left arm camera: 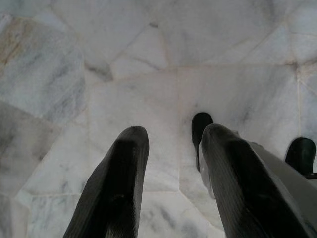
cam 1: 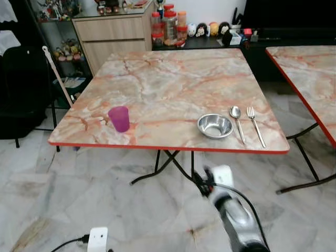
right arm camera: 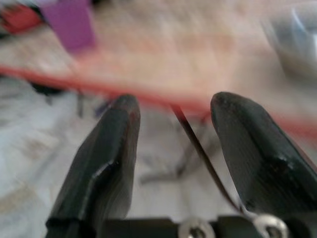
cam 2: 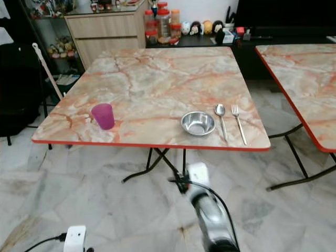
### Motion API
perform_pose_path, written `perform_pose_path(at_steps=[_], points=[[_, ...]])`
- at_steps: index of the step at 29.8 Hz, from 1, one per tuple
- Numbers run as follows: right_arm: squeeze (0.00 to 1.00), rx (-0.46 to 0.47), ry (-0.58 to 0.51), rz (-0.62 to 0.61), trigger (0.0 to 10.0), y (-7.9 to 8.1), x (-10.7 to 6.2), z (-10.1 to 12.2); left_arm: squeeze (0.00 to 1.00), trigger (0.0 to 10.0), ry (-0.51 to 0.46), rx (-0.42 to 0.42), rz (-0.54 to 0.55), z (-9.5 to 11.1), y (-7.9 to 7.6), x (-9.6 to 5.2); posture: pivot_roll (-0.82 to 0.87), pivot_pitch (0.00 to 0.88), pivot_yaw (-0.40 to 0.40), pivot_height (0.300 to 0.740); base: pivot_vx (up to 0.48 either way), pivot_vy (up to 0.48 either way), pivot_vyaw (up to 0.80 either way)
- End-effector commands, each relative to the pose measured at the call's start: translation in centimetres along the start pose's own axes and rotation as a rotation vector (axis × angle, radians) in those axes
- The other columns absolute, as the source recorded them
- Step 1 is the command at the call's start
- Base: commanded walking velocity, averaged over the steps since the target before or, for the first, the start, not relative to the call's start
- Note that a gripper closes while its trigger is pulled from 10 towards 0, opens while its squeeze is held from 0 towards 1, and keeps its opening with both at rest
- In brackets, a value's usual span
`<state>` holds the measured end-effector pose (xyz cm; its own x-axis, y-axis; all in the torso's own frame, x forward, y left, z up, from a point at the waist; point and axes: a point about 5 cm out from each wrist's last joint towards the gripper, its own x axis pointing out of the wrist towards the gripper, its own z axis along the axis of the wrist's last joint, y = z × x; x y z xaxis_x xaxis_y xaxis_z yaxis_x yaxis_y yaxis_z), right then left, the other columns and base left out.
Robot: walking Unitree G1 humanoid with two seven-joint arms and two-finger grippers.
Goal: Setting the table
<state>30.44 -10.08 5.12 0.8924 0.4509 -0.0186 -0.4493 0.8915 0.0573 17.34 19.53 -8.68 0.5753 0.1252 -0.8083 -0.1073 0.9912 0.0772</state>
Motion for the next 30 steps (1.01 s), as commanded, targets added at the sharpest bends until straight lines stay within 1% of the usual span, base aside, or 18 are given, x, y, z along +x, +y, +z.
perform_pose_path(at_steps=[1,3,6,8,10,12,15,16,17,18,19,20,21,22,24,25,27,30], points=[[1.00,-0.011,-0.068,0.062,10.0,1.2,1.0,1.5,0.00,10.0,0.016,0.026,0.010,-0.3,0.4,0.0,0.06,0.000,0.059,0.740,0.000,0.000,0.00],[1.00,-0.011,-0.080,0.064,10.0,1.3,1.2,1.8,0.00,10.0,0.016,0.025,0.011,-0.3,0.5,0.0,0.06,0.000,0.058,0.740,0.000,0.000,0.00],[1.00,0.000,-0.139,0.064,10.0,1.5,1.8,3.3,0.00,10.0,0.019,0.024,0.015,-0.5,0.6,-0.1,0.06,0.000,0.059,0.740,0.000,0.000,0.00],[1.00,0.007,-0.159,0.055,10.0,1.4,2.0,3.8,0.00,10.0,0.019,0.023,0.017,-0.5,0.6,-0.1,0.06,0.000,0.060,0.740,0.000,0.000,0.00],[1.00,0.044,-0.214,-0.017,10.0,0.1,2.2,5.2,0.00,10.0,0.014,0.020,0.024,-0.4,0.8,-0.1,0.06,0.000,0.061,0.740,0.000,0.000,0.00],[1.00,-0.008,-0.242,-0.096,10.0,-1.3,2.3,6.5,0.00,10.0,0.011,0.020,0.024,-0.3,0.8,-0.1,0.06,0.000,0.063,0.740,0.000,0.000,0.00],[1.00,-0.042,-0.324,-0.237,10.0,-3.9,1.7,9.0,0.00,10.0,0.002,0.015,0.017,-0.1,0.8,0.0,0.05,0.000,0.065,0.740,0.000,0.000,0.00],[1.00,-0.048,-0.334,-0.264,10.0,-4.4,1.5,9.3,0.00,10.0,0.001,0.015,0.017,-0.1,0.8,0.0,0.05,0.000,0.065,0.740,0.000,0.000,0.00],[1.00,-0.045,-0.330,-0.314,10.0,-5.2,1.4,9.5,0.00,10.0,0.000,0.017,0.015,0.0,0.7,0.0,0.04,0.000,0.067,0.740,0.000,0.000,0.00],[1.00,-0.045,-0.330,-0.314,10.0,-5.2,1.4,9.5,0.00,10.0,0.000,0.017,0.015,0.0,0.7,0.0,0.04,0.000,0.067,0.740,0.000,0.000,0.00],[0.01,-0.031,-0.327,-0.400,10.0,-6.6,0.9,9.7,0.00,10.0,-0.005,0.023,0.005,0.2,0.6,0.0,0.04,0.000,0.068,0.740,0.000,0.000,0.00],[0.00,-0.021,-0.322,-0.449,10.0,-7.4,0.6,9.7,0.00,10.0,-0.009,0.025,-0.002,0.3,0.4,0.1,0.04,0.000,0.068,0.740,0.000,0.000,0.00],[0.00,-0.021,-0.322,-0.449,10.0,-7.4,0.6,9.7,0.00,10.0,-0.009,0.025,-0.002,0.3,0.4,0.1,0.04,0.000,0.068,0.740,0.000,0.000,0.00],[0.00,-0.015,-0.319,-0.477,10.0,-7.9,0.4,9.6,0.00,10.0,-0.011,0.026,-0.007,0.4,0.4,0.1,0.04,0.000,0.068,0.740,0.000,0.000,0.00],[0.00,0.046,-0.308,-0.547,10.0,-8.9,0.0,9.4,0.00,10.0,-0.016,0.029,-0.011,0.6,0.2,0.1,0.04,0.000,0.069,0.740,0.000,0.000,0.00],[0.00,0.121,-0.295,-0.614,10.0,-9.8,-0.3,9.0,0.00,10.0,-0.020,0.023,-0.011,0.8,0.2,0.1,0.04,0.000,0.070,0.740,0.000,0.000,0.00],[0.00,0.142,-0.280,-0.622,10.0,-9.9,-0.4,8.8,0.00,10.0,-0.026,0.018,-0.015,1.0,0.0,0.2,0.04,0.000,0.071,0.740,0.000,0.000,0.00],[0.00,0.137,-0.218,-0.618,10.0,-9.4,0.0,7.8,0.00,10.0,-0.031,0.024,-0.021,1.2,-0.2,0.2,0.04,0.000,0.069,0.740,0.000,0.000,0.00]])
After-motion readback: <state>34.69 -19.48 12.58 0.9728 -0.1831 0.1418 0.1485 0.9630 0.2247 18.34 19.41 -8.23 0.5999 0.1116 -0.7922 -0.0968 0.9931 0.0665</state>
